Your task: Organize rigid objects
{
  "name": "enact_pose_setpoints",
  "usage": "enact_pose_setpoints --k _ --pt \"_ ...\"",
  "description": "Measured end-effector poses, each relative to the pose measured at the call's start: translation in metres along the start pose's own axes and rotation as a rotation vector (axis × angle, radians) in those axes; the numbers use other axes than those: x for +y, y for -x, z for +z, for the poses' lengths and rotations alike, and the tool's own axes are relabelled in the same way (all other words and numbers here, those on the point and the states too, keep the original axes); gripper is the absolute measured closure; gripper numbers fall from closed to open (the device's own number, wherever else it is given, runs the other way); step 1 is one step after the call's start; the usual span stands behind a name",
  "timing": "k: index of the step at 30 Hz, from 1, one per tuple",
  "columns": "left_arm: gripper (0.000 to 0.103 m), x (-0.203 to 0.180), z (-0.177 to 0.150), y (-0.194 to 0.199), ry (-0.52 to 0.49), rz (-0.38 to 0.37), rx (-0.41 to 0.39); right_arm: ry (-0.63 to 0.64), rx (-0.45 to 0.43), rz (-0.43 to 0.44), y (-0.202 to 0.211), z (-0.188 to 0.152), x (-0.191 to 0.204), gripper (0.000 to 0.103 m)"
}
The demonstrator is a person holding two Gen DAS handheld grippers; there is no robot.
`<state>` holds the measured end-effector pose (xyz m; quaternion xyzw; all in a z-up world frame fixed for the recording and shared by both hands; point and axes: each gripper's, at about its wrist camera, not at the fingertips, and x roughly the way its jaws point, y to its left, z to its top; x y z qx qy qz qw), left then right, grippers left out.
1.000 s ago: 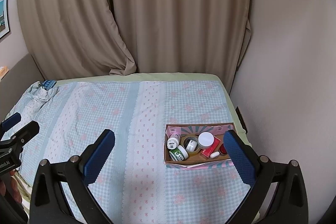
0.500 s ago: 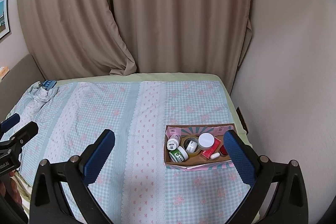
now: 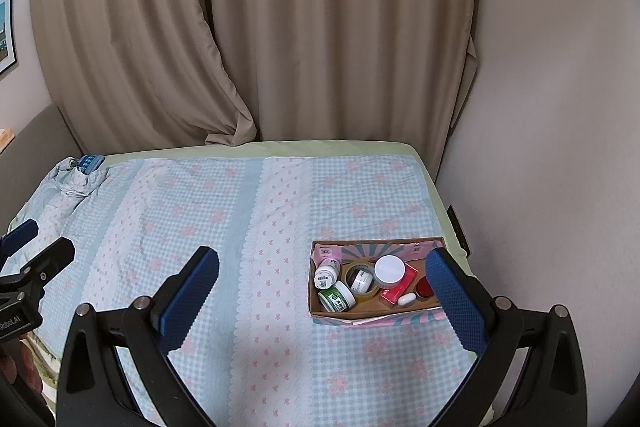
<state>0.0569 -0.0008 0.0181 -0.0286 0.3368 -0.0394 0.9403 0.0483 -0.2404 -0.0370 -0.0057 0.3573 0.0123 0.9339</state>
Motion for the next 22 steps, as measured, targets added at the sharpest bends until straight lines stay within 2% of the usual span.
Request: enact_pose_setpoints --k 5,9,14,22 --pt "0.0 -0.003 0.0 0.001 -0.025 0.035 -0.042 0.001 0.0 -0.003 -0.003 0.002 0.002 0.0" --pt "0.0 -0.006 0.001 0.001 -0.035 0.03 -0.059 0.0 -0.001 -0.005 -0.003 0.001 0.002 0.0" --pt "0.0 -0.007 0.003 -0.008 -0.04 0.077 -0.045 -0.005 -0.002 -0.006 -0.005 0.003 0.001 0.0" --pt "0.0 0.004 0.004 -0.031 -0.013 0.036 0.008 -0.013 0.011 -0.015 -0.021 0.011 0.0 0.0"
